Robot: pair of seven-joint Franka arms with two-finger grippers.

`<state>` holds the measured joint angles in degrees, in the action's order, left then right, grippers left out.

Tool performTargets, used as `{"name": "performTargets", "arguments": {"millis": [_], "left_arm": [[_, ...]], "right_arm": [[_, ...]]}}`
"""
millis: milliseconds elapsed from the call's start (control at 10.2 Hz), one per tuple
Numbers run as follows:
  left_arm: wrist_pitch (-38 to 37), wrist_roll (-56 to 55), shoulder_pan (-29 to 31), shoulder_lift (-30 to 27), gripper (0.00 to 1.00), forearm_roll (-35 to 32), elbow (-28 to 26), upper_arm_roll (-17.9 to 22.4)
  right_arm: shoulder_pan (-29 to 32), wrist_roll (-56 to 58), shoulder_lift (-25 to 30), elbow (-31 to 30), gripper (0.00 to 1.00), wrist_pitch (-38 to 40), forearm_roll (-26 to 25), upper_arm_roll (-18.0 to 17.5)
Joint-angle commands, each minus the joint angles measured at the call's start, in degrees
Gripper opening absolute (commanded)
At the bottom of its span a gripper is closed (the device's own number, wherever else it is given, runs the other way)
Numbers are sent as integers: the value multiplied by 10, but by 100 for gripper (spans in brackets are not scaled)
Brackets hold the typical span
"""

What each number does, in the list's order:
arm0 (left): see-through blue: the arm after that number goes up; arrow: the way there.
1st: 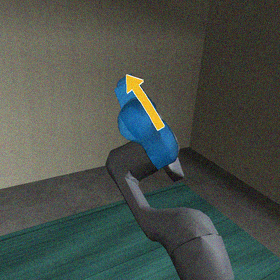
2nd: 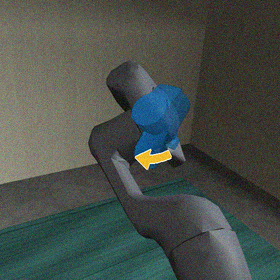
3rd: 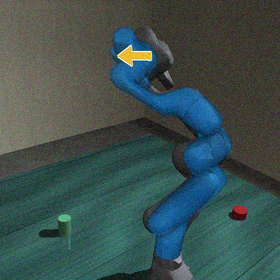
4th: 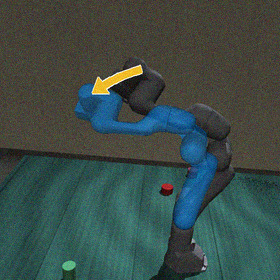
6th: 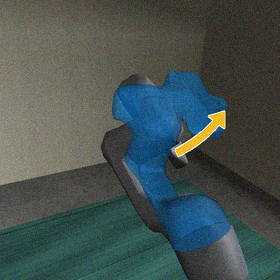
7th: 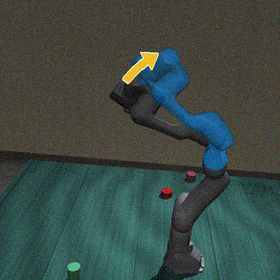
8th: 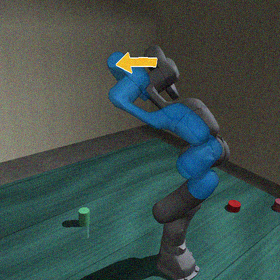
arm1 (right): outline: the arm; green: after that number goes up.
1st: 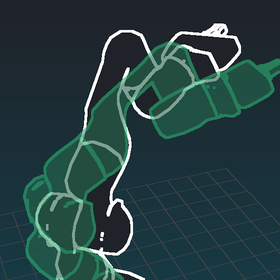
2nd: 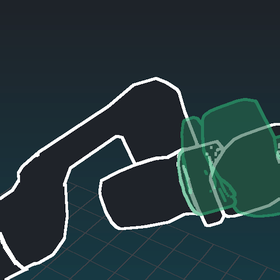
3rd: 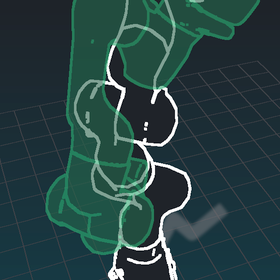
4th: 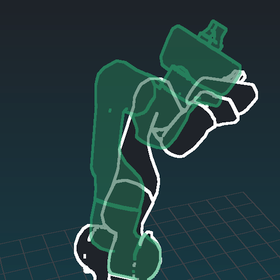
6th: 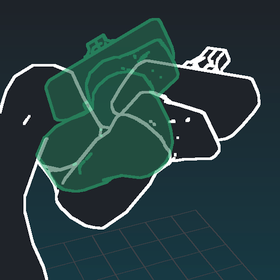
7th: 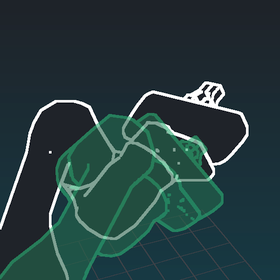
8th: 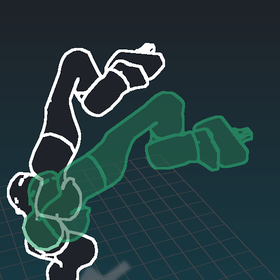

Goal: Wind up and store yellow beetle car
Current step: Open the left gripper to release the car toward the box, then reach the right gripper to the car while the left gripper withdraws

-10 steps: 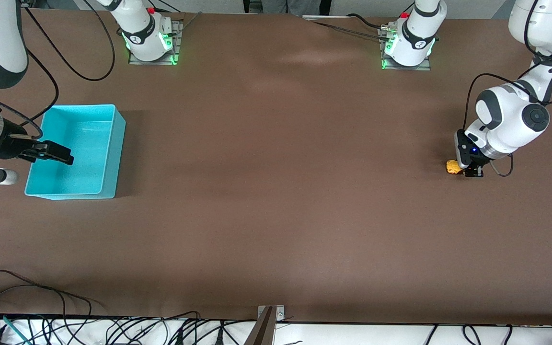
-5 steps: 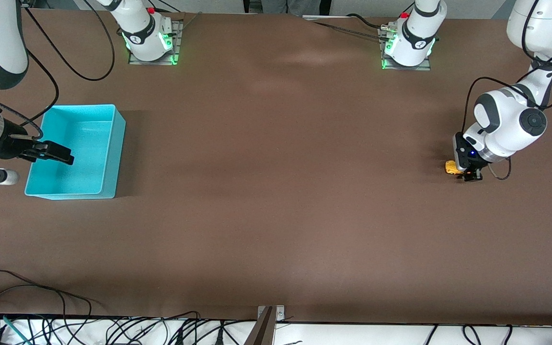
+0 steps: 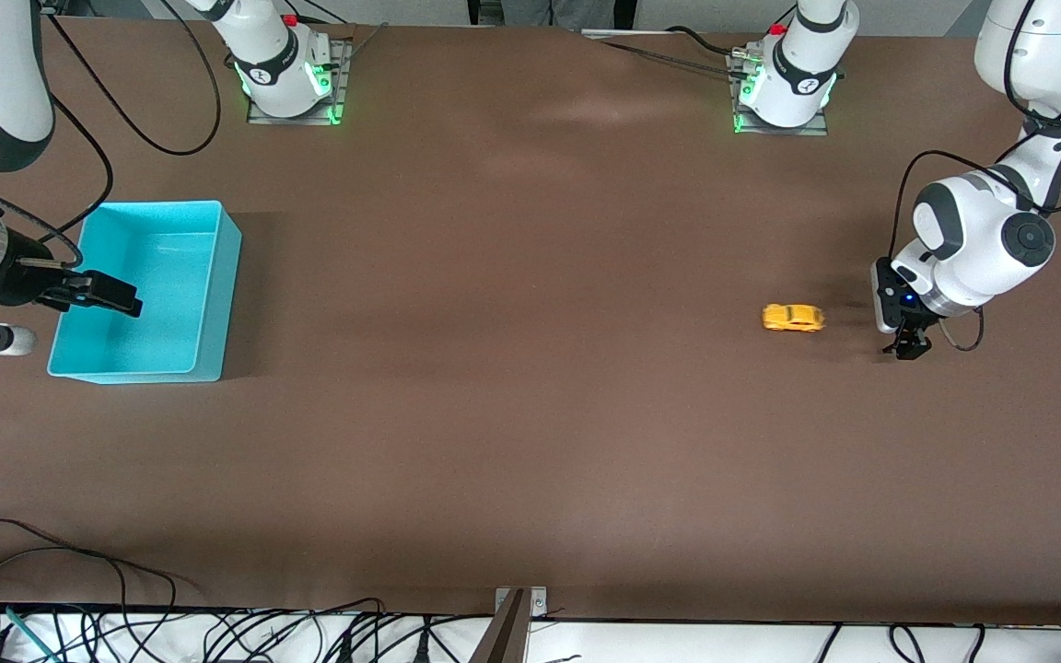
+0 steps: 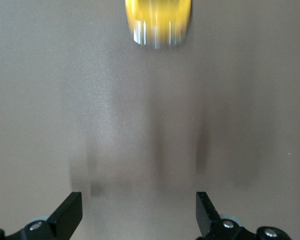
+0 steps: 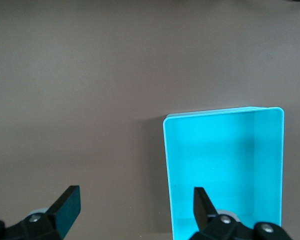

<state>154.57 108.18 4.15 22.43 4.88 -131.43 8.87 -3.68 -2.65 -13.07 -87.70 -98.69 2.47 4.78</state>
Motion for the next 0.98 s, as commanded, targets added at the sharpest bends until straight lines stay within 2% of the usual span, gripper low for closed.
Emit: {"name": "performTargets", "arguments": {"millis": [0, 293, 488, 879], "left_arm": [[-10, 12, -4, 4, 100, 21, 13, 1], [-10, 8, -9, -18, 100, 21, 7, -1], [-37, 10, -11, -76, 100, 19, 4, -1], [-45, 10, -12, -137, 100, 19, 4, -1]], "right_arm": [[4, 2, 3, -4, 100, -5, 11, 0], [5, 2, 2, -4, 100, -5, 11, -1], [5, 2, 2, -4, 100, -5, 11, 0], [4, 2, 3, -4, 100, -5, 11, -1]]}}
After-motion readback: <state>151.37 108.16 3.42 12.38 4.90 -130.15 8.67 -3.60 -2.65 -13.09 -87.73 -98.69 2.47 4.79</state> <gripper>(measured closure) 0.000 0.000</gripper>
